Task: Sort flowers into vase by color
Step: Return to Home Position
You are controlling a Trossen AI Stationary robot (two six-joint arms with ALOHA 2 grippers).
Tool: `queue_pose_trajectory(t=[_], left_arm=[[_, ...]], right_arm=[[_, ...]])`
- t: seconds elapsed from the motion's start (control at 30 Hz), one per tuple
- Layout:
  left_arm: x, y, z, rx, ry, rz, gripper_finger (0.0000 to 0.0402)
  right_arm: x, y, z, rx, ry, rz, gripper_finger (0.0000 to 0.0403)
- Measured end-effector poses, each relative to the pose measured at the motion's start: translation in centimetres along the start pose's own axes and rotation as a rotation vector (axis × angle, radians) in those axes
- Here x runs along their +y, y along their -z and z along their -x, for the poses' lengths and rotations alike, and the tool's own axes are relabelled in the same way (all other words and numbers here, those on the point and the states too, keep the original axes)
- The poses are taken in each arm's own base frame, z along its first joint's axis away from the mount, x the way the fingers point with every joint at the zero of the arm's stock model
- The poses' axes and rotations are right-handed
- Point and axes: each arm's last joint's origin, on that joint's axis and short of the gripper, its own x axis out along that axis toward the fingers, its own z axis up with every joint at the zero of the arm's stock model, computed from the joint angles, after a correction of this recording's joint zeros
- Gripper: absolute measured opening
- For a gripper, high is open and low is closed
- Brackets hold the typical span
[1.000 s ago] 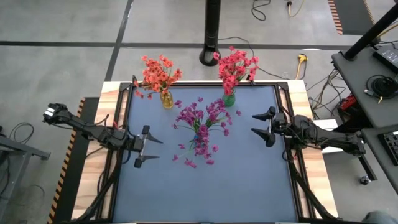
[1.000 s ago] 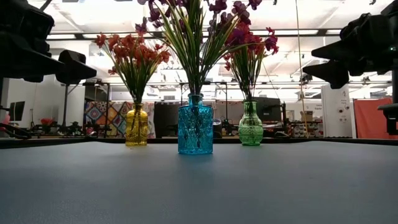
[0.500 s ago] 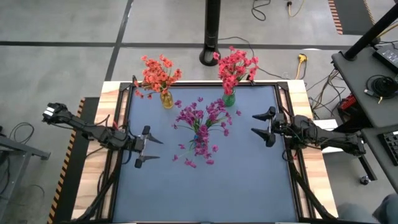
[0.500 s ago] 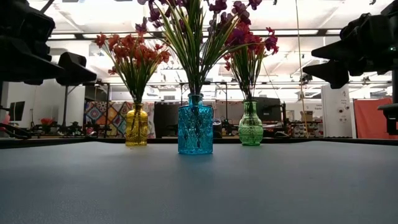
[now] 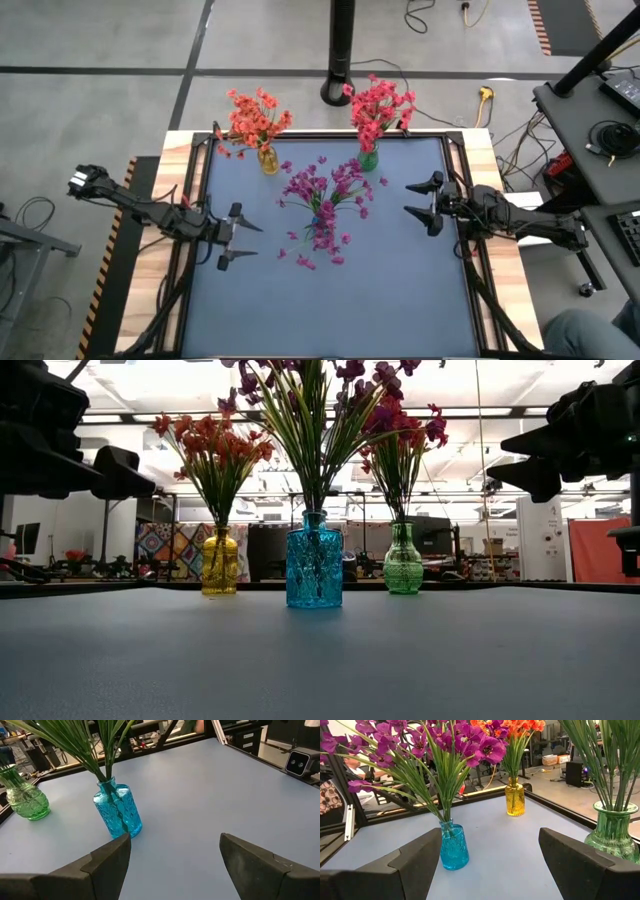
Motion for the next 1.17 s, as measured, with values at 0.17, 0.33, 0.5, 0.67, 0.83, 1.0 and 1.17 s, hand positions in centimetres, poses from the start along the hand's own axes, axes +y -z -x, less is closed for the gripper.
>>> queue_pose_trajectory(t=[0.17,0.33,0.5,0.67,0.83,1.0,1.17], left_arm=[[-0.02,0.05,-0.04,0.006,0.0,-0.001,0.0288],[-0.03,0.11,-0.09,0.012,0.001,-0.003,0.0288],[-0.05,0.17,-0.13,0.018,0.002,-0.005,0.0288],[-0.07,0.21,-0.18,0.024,0.003,-0.006,0.0288],[-0.09,0.27,-0.22,0.031,0.003,-0.008,0.0288],[-0.1,0.31,-0.26,0.036,0.004,-0.009,0.0288],[-0.11,0.36,-0.29,0.041,0.004,-0.01,0.0288]], right_arm=[[0.0,0.01,0.0,0.0,0.0,0.0,0.0325],[0.0,0.01,0.0,0.0,0.0,0.0,0.0325],[0.0,0.01,0.0,0.0,0.0,0.0,0.0325],[0.0,0.01,0.0,0.0,0.0,0.0,0.0325],[0.0,0.01,0.0,0.0,0.0,0.0,0.0325],[0.0,0.01,0.0,0.0,0.001,0.0,0.0325],[0.0,0.01,0.0,0.0,0.0,0.0,0.0325]])
